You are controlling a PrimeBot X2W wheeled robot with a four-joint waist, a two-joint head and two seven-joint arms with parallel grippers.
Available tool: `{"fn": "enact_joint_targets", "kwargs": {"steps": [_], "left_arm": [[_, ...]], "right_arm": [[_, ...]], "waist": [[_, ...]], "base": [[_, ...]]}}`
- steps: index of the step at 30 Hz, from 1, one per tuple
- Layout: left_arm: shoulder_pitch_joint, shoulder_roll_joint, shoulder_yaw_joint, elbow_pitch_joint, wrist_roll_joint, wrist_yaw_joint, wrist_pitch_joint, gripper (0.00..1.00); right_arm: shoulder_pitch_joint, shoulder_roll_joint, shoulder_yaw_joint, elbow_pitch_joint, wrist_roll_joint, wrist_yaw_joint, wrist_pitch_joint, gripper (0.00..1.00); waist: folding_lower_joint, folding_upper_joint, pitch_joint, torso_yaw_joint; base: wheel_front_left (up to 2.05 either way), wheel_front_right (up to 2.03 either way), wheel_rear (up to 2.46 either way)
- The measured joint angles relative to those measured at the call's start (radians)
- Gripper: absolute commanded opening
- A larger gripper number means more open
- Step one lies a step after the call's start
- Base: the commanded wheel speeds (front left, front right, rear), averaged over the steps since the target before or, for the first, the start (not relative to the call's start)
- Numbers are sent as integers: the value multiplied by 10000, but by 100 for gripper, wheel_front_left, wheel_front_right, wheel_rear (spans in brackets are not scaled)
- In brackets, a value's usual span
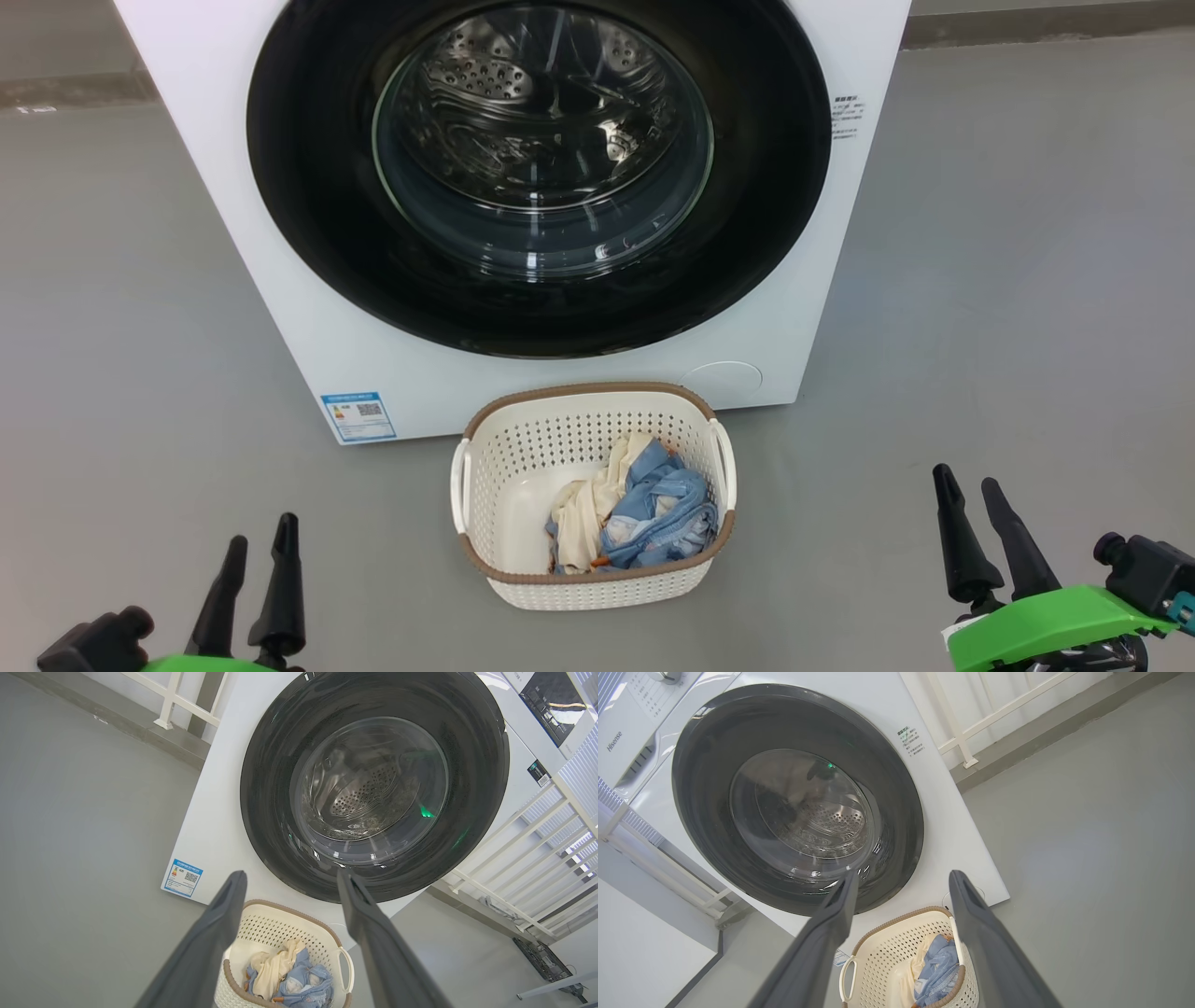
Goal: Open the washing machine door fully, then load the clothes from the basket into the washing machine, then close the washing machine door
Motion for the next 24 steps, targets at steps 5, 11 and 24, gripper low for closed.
{"fn": "enact_joint_targets", "kwargs": {"steps": [5, 11, 24], "left_arm": [[1, 54, -79, -12, 518, 0, -155, 100], [2, 59, -102, -23, 1239, 0, -330, 100], [30, 107, -127, -17, 2625, -2, -683, 100]], "right_arm": [[0, -35, 142, -33, -533, 0, -169, 100], [-1, -84, 217, -35, -1110, 0, -337, 100], [-34, -115, 247, -63, -2518, 0, -698, 100]], "waist": [[0, 0, -18, 23], [0, 0, -28, 36], [0, 0, -84, 32]], "base": [[0, 0, 0], [0, 0, 0], [0, 0, 0]]}}
